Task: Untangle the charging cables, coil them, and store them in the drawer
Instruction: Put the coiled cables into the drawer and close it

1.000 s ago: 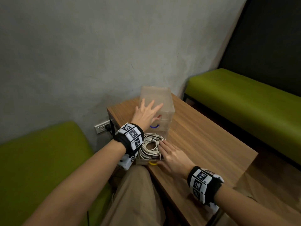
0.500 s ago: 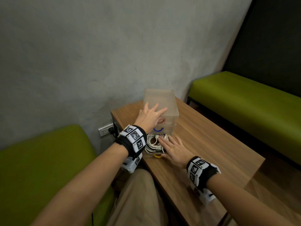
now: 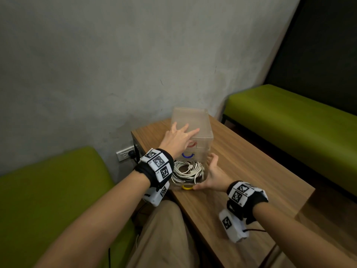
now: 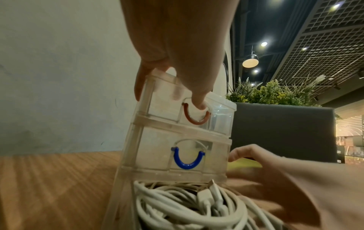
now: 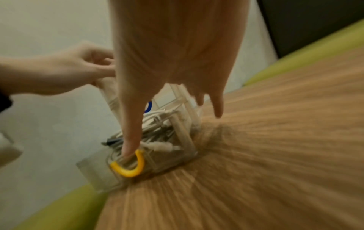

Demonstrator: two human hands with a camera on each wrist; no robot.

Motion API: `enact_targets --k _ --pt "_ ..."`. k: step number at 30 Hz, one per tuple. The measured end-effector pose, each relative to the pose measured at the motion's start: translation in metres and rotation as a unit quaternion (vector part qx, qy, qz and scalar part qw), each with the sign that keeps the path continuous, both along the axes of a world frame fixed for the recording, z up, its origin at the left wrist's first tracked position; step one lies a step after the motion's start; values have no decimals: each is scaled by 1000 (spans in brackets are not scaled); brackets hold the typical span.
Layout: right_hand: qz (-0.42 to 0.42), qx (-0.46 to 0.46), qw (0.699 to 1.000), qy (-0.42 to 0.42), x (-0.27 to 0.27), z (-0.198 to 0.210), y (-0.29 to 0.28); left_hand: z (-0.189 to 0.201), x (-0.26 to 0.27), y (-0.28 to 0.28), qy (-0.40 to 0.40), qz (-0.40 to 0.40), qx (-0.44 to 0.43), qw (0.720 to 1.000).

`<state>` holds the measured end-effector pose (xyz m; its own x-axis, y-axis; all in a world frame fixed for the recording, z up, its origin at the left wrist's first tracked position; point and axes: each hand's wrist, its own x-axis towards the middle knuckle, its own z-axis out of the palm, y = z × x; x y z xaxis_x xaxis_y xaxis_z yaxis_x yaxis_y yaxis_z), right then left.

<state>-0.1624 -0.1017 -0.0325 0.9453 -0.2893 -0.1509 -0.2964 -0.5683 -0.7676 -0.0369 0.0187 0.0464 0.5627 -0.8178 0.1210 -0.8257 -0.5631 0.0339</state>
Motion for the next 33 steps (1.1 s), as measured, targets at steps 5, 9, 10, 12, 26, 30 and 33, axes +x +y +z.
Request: enact_targets --k 5,9,10,12,26,30,33 --pt "-18 61 998 -2 4 -5 -4 0 -1 2 7 -2 -3 1000" --pt "-25 17 999 -20 1 3 -3 0 -3 3 9 -1 -13 1000" --pt "-32 16 999 -25 0 6 -3 1 -3 3 8 -1 -13 1000" --pt "-38 6 999 -22 -2 10 -2 1 -4 2 5 -1 -9 1000" --pt "184 -467 865 -4 -5 15 51 -8 8 8 40 -38 -37 998" --pt "272 -463 843 28 6 -3 54 -6 5 8 23 -35 -14 999" --pt "277 -424 862 16 15 -5 47 -5 3 6 26 -30 -10 999"
